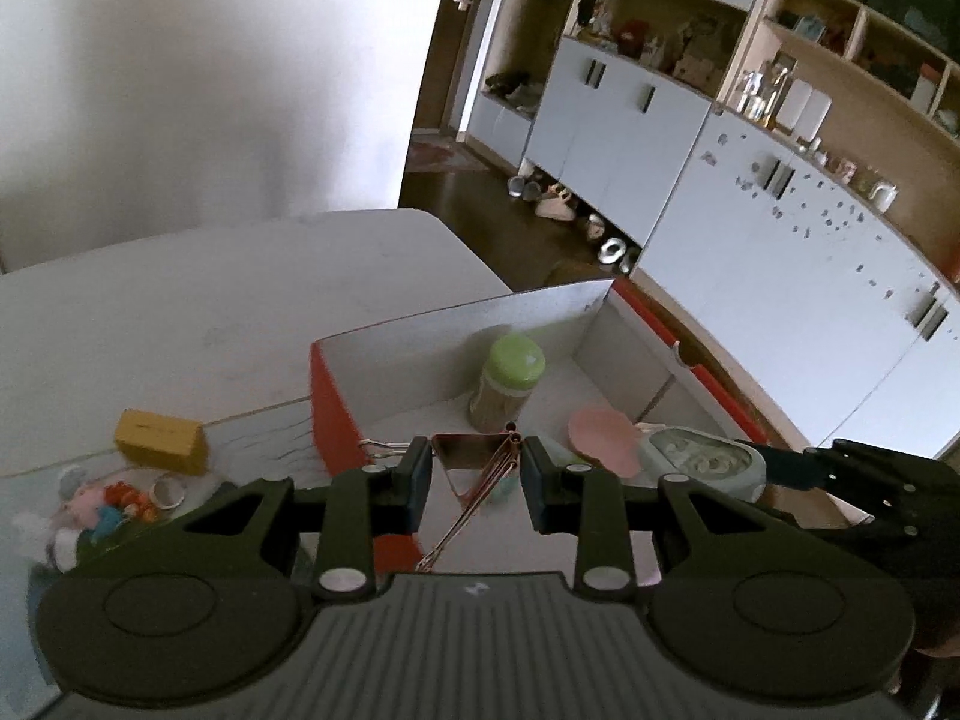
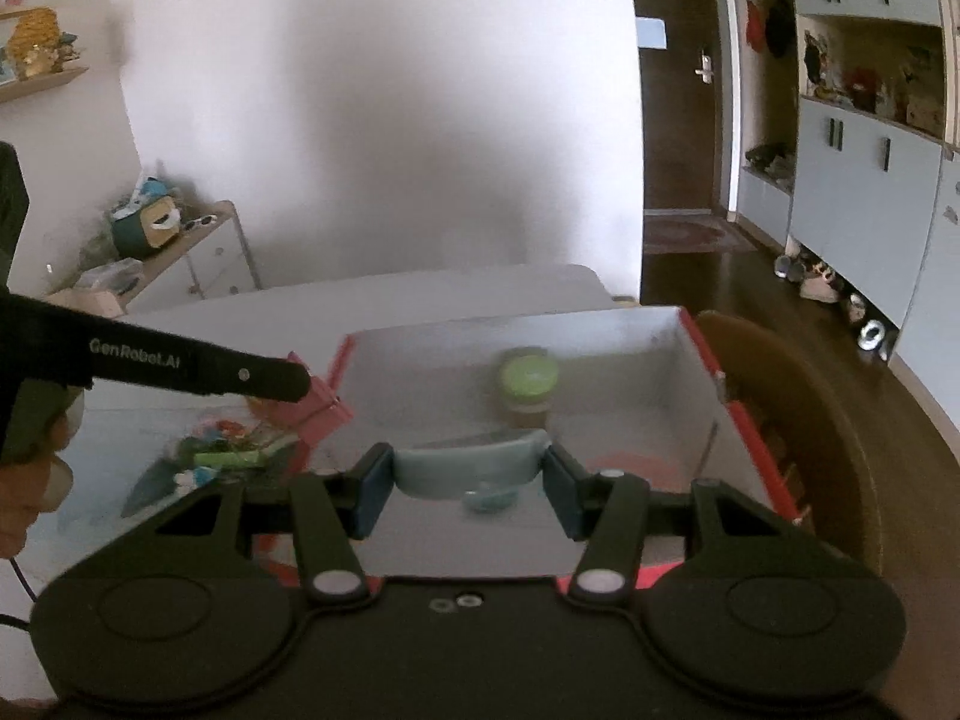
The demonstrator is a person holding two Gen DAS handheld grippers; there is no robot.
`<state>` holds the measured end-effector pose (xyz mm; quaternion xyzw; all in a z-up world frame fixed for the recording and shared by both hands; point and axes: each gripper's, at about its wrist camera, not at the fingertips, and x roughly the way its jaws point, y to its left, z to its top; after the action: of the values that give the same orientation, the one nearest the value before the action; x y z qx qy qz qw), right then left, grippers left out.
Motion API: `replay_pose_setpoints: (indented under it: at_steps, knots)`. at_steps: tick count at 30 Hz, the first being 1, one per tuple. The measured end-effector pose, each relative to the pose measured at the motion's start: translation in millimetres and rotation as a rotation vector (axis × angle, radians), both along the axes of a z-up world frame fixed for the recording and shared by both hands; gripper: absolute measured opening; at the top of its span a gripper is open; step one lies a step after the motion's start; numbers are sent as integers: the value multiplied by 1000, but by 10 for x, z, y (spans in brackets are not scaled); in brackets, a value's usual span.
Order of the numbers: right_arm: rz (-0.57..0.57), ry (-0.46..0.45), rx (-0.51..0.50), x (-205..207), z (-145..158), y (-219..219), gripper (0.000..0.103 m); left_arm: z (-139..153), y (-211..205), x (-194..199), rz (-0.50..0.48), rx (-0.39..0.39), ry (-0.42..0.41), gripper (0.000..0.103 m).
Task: Organize rigid objects
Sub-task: 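Lower the clip and tape dispenser into the box and open both tools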
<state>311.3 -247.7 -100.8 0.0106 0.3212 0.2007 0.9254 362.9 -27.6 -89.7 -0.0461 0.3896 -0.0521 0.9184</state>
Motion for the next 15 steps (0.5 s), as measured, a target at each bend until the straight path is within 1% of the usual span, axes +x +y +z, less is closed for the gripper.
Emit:
replay_pose_setpoints:
  at_steps: [7, 11, 15]
  knots:
    - [-8, 32, -22, 301, -179, -273, 53, -258, -254, 443, 22, 64, 40, 31]
    - [1, 41, -29, 485, -270, -332, 53, -397, -332, 636, 36, 106, 62, 31]
    - [33, 52, -49, 651, -365, -341, 53, -513, -421, 811, 41, 151, 81, 31]
